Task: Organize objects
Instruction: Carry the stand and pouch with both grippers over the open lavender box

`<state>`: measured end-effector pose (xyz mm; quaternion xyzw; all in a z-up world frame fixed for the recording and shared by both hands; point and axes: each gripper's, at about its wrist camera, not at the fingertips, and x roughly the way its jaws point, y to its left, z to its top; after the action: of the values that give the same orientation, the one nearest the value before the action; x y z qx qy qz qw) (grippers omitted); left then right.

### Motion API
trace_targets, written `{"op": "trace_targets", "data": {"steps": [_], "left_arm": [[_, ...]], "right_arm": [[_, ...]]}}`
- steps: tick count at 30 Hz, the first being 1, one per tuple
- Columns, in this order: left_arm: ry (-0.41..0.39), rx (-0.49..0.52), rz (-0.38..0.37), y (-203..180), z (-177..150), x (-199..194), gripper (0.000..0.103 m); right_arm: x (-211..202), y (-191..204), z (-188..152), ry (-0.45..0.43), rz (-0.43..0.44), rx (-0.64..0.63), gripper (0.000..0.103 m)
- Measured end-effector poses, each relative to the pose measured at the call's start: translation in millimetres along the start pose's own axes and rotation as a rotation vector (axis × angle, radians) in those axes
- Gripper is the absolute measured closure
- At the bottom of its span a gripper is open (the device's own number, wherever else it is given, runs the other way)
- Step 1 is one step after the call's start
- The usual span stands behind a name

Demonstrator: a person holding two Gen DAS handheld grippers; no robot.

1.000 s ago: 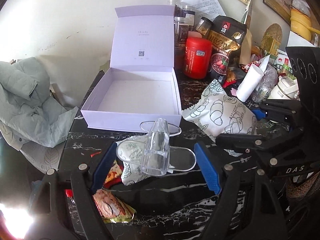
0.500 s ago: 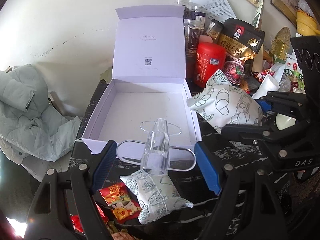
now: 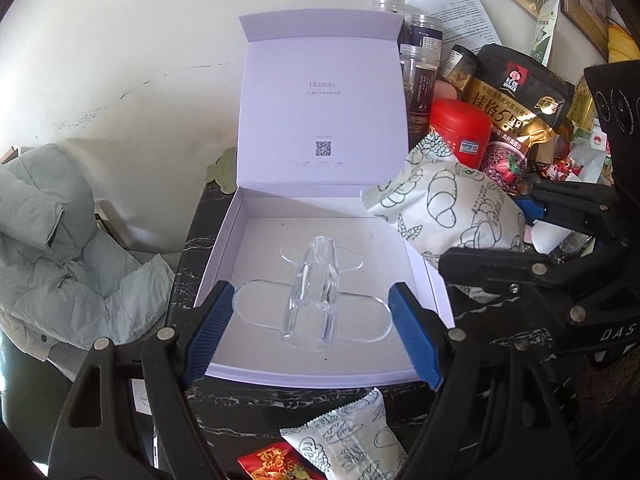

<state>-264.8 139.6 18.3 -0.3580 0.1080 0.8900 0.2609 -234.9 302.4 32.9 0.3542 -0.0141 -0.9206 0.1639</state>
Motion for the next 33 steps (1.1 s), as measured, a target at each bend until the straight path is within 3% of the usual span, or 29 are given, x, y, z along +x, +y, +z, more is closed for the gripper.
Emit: {"op": "trace_targets", "data": {"steps": [16,33], "left_arm": [[-0.003,0.054,0.117,34.5,61.5,42.5,0.024],[0.102,0.069,0.105,38.4,62.1,116.4,0.024]], "right_arm": [[47.1,-25.0,54.3,-0.026,0.033,0.017,0.044],[104.8,-69.6,45.3,0.101,0.001,0.090,0.044]]}}
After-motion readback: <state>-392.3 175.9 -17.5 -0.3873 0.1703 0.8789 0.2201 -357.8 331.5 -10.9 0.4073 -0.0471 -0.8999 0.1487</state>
